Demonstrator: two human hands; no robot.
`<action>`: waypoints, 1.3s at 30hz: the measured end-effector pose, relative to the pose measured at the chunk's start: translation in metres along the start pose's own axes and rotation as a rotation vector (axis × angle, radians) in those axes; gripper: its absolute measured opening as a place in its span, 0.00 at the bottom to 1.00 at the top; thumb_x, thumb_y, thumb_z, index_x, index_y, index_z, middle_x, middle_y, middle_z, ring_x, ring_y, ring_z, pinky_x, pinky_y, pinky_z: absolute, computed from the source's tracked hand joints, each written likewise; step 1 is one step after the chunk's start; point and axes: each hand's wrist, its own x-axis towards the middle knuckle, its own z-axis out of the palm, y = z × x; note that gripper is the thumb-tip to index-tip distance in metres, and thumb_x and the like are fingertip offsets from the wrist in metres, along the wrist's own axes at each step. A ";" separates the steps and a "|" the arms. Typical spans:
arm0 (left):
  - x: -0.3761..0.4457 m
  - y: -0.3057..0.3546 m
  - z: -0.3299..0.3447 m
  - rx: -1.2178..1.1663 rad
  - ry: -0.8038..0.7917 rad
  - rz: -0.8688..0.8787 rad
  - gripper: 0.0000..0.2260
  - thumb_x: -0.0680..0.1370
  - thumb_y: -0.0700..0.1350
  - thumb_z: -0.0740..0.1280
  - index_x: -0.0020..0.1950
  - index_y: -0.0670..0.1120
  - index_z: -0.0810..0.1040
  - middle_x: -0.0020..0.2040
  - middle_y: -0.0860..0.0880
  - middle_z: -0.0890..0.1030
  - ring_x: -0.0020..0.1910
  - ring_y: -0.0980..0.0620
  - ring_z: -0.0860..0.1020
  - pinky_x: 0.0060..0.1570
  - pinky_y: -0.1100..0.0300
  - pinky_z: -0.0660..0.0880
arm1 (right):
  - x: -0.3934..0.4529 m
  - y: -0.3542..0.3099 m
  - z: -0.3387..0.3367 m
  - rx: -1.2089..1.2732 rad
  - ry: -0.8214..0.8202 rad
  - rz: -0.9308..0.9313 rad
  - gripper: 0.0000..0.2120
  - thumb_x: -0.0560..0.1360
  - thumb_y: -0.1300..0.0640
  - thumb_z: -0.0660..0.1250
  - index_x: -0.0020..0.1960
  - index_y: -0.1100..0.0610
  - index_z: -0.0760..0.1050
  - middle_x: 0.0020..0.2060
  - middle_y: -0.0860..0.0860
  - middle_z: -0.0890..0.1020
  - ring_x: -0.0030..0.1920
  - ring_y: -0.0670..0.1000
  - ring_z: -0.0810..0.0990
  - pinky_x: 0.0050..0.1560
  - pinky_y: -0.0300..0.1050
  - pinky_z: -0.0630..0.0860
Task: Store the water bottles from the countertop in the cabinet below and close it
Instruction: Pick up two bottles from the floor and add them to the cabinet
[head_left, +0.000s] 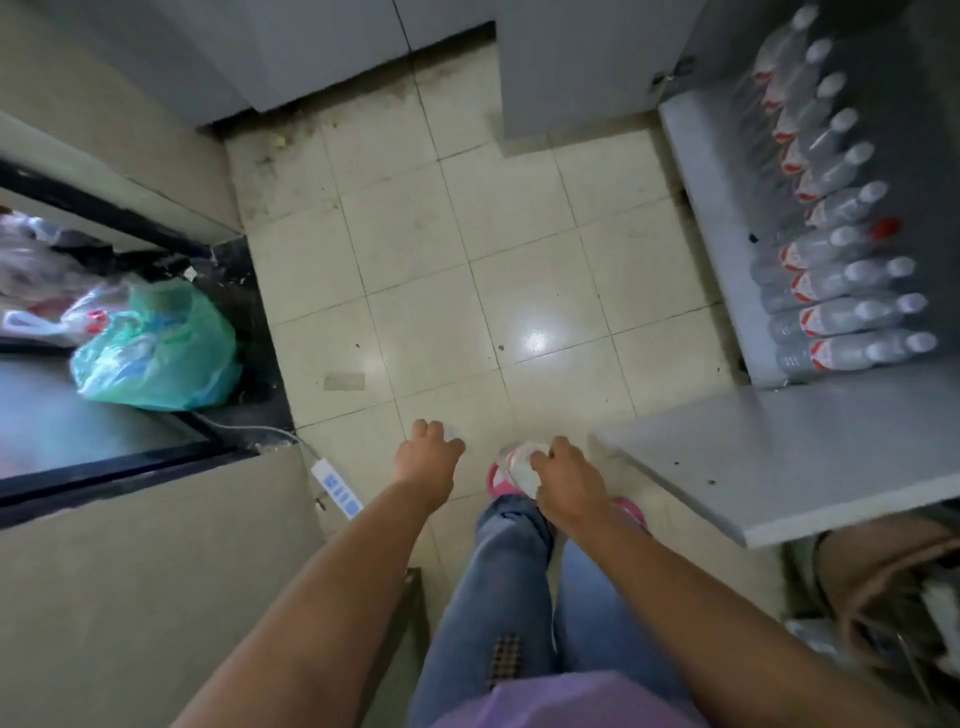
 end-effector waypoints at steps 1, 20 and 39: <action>0.008 -0.011 -0.010 0.016 0.000 0.007 0.18 0.78 0.36 0.59 0.68 0.44 0.69 0.68 0.41 0.66 0.69 0.43 0.63 0.62 0.54 0.71 | 0.009 -0.005 -0.007 -0.006 0.024 0.006 0.20 0.79 0.59 0.59 0.70 0.57 0.63 0.68 0.58 0.64 0.66 0.56 0.68 0.63 0.46 0.71; 0.200 -0.046 -0.273 0.288 0.097 0.310 0.19 0.78 0.39 0.60 0.70 0.42 0.66 0.68 0.39 0.65 0.70 0.41 0.61 0.63 0.53 0.70 | 0.143 0.025 -0.246 0.134 0.251 0.385 0.19 0.78 0.62 0.61 0.68 0.57 0.66 0.64 0.58 0.69 0.62 0.55 0.72 0.59 0.45 0.74; 0.333 0.156 -0.372 0.578 0.142 0.745 0.15 0.77 0.41 0.62 0.64 0.41 0.73 0.61 0.42 0.72 0.64 0.44 0.66 0.58 0.57 0.71 | 0.183 0.187 -0.279 0.710 0.536 0.710 0.19 0.77 0.65 0.61 0.67 0.59 0.71 0.64 0.60 0.69 0.63 0.58 0.72 0.59 0.46 0.74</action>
